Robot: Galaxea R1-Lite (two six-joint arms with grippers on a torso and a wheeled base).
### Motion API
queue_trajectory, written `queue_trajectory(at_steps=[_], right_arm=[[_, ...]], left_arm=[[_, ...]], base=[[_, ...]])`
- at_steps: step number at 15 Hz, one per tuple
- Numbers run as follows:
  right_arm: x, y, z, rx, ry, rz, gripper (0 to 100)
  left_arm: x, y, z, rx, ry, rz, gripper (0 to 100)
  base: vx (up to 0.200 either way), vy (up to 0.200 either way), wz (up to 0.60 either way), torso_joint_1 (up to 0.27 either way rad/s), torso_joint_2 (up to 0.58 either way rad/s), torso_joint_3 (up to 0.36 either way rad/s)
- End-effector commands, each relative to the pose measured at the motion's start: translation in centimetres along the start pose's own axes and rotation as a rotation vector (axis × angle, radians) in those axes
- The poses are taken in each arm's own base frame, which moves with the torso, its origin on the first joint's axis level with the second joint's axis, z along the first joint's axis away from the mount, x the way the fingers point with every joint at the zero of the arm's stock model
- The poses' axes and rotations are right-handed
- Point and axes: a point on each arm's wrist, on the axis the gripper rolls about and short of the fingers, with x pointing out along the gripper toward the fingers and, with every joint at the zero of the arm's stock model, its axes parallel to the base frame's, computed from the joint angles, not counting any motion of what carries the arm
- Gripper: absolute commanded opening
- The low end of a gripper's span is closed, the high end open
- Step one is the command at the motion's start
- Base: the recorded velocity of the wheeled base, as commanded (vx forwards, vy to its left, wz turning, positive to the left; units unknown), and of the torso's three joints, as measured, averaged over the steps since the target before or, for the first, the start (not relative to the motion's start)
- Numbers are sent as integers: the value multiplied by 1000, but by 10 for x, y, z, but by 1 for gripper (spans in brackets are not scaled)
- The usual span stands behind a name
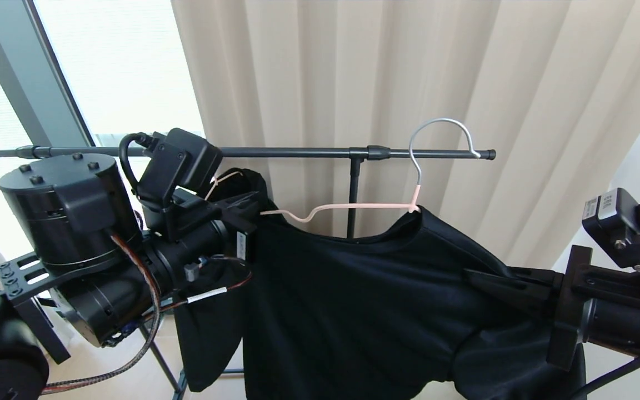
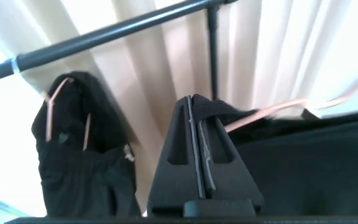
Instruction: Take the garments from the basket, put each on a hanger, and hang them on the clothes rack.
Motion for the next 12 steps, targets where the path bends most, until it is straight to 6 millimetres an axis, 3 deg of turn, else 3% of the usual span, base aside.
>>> queue_trajectory(at_steps=[1, 4, 9, 12], right_arm=[[12, -2, -5, 22, 32, -9, 0], [13, -5, -1, 12, 0, -123, 0], [-18, -1, 6, -11, -28, -143, 0], [-20, 0, 7, -15, -30, -145, 0]], left_arm=[[-3, -14, 6, 2, -20, -44, 0], [-6, -14, 9, 22, -26, -30, 0], [13, 13, -5, 55, 43, 120, 0], [13, 10, -4, 72, 39, 111, 0]], base=[[0, 0, 0, 0, 0, 0], [0, 0, 0, 0, 0, 0], [0, 0, 0, 0, 0, 0], [0, 0, 0, 0, 0, 0]])
